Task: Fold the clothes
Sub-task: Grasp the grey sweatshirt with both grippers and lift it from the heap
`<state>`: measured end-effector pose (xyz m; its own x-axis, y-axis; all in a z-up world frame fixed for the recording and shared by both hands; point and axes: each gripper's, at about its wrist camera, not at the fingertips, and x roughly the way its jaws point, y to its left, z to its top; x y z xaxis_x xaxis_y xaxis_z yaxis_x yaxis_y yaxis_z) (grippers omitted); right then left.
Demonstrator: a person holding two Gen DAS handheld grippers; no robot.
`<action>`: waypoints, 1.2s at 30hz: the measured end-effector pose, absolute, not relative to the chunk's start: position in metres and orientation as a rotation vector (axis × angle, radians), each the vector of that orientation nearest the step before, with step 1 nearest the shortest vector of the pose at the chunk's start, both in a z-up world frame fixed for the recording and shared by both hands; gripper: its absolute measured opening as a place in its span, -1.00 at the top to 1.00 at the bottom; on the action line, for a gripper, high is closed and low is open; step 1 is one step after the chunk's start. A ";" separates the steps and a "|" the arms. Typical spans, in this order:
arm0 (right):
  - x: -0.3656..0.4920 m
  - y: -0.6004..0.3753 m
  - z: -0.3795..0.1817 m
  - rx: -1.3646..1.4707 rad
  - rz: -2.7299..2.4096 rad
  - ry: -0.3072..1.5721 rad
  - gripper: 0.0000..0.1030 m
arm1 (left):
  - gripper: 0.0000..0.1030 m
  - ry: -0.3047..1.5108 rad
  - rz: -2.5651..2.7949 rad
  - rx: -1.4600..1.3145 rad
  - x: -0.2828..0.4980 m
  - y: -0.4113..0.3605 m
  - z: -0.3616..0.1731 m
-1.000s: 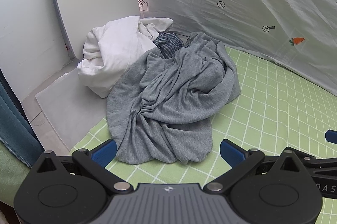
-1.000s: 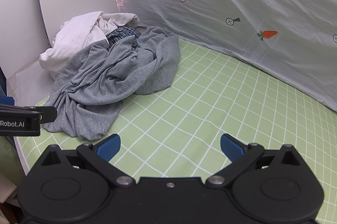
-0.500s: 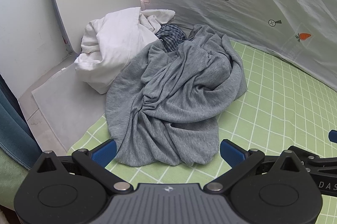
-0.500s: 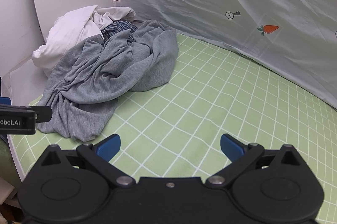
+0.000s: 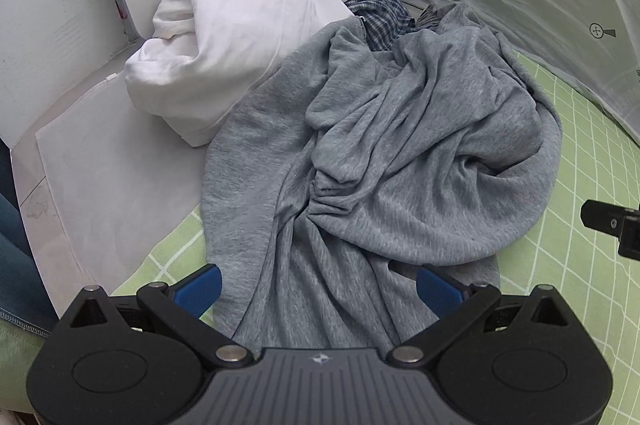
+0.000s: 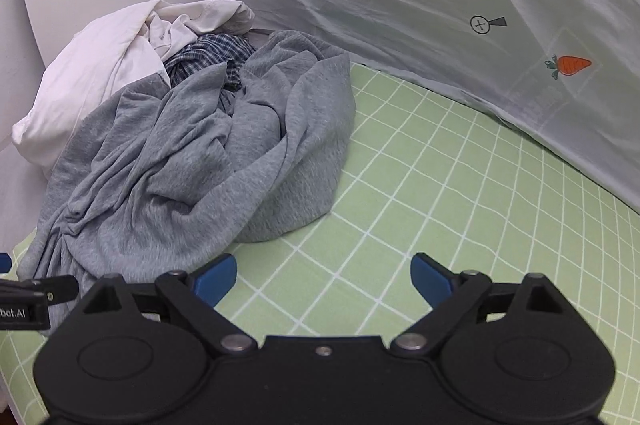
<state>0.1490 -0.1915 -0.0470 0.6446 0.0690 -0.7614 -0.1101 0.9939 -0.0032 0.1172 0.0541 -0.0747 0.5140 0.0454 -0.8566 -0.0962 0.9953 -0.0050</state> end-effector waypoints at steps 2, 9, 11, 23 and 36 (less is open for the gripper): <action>0.173 -0.179 -0.051 -0.025 0.159 0.869 -0.69 | -0.82 1.033 0.087 -0.073 0.127 0.057 -0.080; 0.208 -0.152 -0.087 -0.015 0.291 0.968 0.66 | -0.02 1.039 0.085 -0.080 0.146 0.054 -0.092; 0.195 -0.156 -0.090 -0.041 0.284 0.944 0.80 | 0.24 1.027 0.061 -0.049 0.145 0.049 -0.090; 0.093 -0.227 -0.092 0.059 0.007 0.972 0.90 | 0.84 1.065 -0.271 -0.005 0.105 -0.024 -0.085; -0.029 -0.386 -0.081 0.117 -0.310 0.981 0.91 | 0.83 1.131 -0.591 0.076 0.003 -0.170 -0.082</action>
<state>-0.0294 -0.3859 -0.0809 0.5162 -0.2052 -0.8315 0.3099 0.9498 -0.0420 0.0029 -0.1700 -0.0823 0.2905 -0.4053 -0.8668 0.4799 0.8454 -0.2345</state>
